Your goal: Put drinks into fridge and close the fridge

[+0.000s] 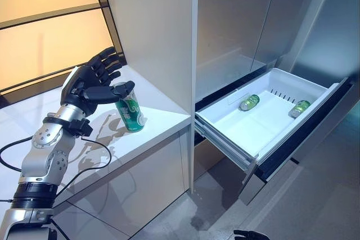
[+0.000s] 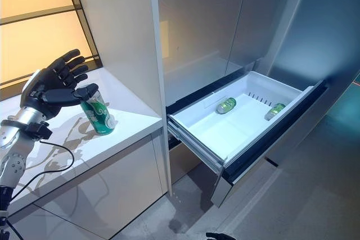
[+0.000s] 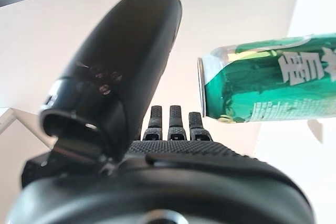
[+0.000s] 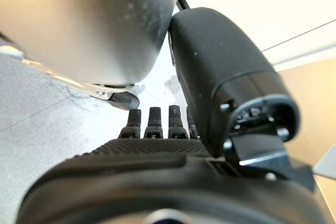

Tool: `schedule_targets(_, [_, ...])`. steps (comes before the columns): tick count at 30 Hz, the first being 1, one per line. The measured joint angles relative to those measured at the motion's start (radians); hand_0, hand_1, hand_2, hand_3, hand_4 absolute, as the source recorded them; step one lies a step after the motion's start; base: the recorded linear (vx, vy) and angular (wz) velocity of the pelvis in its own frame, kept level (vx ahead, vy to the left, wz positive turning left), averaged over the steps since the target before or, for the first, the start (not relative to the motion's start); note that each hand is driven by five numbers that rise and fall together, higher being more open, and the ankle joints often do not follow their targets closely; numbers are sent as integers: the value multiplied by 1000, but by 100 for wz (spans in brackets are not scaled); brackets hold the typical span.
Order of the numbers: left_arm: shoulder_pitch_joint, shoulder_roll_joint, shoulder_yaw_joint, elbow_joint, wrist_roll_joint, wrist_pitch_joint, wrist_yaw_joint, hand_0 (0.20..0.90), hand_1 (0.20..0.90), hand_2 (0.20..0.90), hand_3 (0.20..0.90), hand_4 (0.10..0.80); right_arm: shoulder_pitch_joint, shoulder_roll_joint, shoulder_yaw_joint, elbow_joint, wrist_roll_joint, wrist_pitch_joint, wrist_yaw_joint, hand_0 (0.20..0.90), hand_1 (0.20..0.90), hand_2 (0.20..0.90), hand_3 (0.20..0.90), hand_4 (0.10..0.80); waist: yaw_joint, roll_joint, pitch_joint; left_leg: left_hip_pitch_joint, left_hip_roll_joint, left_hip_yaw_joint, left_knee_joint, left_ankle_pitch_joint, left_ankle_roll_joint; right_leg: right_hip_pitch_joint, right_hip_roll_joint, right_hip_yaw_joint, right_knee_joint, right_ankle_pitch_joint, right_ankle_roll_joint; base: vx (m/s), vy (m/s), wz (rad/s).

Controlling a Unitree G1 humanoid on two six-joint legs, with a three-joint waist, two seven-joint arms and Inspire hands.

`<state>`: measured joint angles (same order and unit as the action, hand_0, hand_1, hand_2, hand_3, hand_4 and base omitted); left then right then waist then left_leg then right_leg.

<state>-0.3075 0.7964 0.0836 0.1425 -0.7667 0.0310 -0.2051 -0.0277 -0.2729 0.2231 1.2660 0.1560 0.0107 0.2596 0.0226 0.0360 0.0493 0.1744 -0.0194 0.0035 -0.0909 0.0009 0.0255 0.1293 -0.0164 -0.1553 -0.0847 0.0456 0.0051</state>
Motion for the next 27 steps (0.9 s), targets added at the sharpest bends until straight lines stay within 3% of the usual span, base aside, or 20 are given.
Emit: schedule_targets(27, [0, -1, -38, 1, 77, 5, 44, 900, 900, 900, 900, 800, 1, -2, -1, -6, 0, 2, 0, 900, 900, 900, 900, 800, -3, 6, 4, 5, 0, 7, 0, 0, 0, 4, 0, 2, 0, 0, 0, 0, 0, 0])
